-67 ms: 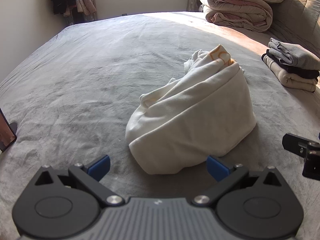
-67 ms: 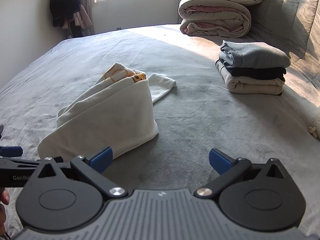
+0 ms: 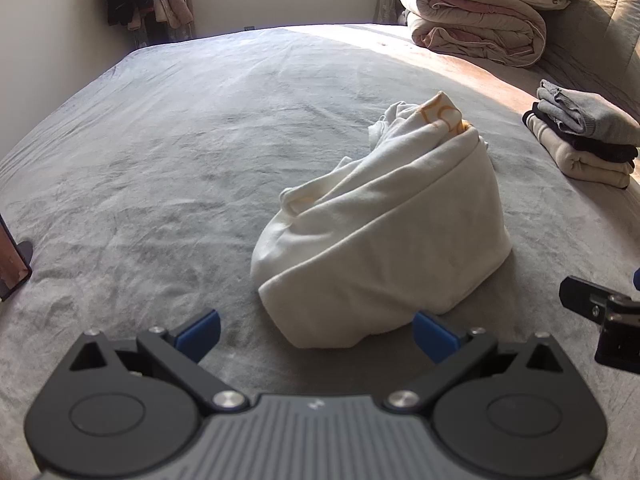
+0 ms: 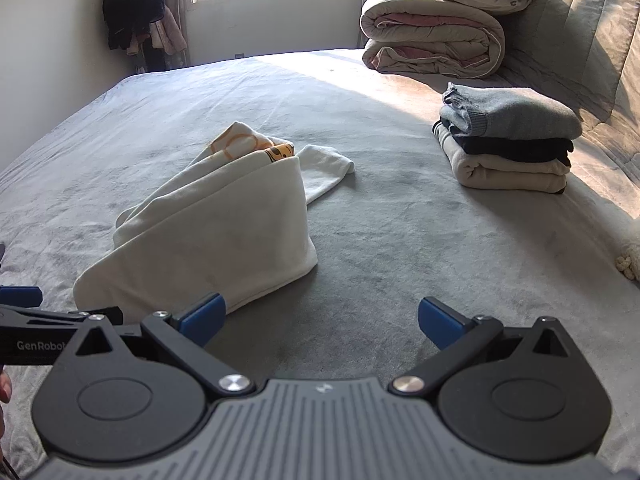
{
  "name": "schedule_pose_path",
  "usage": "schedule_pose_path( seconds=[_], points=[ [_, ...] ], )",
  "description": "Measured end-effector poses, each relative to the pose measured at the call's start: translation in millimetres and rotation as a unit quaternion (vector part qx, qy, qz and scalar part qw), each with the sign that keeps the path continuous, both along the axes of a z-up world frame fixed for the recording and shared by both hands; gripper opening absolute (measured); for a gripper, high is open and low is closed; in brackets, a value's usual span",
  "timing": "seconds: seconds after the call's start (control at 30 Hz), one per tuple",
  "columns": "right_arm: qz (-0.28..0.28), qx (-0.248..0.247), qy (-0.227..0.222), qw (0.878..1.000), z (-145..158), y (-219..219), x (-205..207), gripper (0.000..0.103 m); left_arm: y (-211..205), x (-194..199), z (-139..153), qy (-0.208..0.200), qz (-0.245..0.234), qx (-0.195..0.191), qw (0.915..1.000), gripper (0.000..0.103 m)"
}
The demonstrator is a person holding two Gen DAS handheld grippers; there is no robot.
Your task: Fold clothes
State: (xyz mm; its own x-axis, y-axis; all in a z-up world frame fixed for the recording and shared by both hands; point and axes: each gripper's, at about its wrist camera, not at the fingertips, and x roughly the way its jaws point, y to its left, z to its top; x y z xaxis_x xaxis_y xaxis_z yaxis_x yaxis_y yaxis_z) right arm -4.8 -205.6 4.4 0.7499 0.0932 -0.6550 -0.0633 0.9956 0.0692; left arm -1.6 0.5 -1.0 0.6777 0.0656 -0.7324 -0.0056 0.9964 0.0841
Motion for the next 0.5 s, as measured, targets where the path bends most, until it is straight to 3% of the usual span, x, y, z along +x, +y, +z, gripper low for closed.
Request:
schedule_pose_path(
  seconds=[0.13, 0.2, 0.5],
  points=[
    [-0.003, 0.013, 0.022, 1.000, -8.5, -2.8, 1.6, 0.103, 6.6, -1.2, -0.7, 0.013, 0.005, -0.004, 0.9999, 0.103],
    [-0.002, -0.016, 0.011, 1.000, -8.6, 6.6, -3.5, 0.103, 6.9, -0.1, -0.5, 0.020, 0.006, -0.006, 0.9998, 0.103],
    [0.003, -0.008, 0.030, 1.000, -16.9, 5.8, 1.8, 0.103, 16.3, -1.6, -0.1, 0.021, 0.005, -0.017, 0.9996, 0.103]
  ],
)
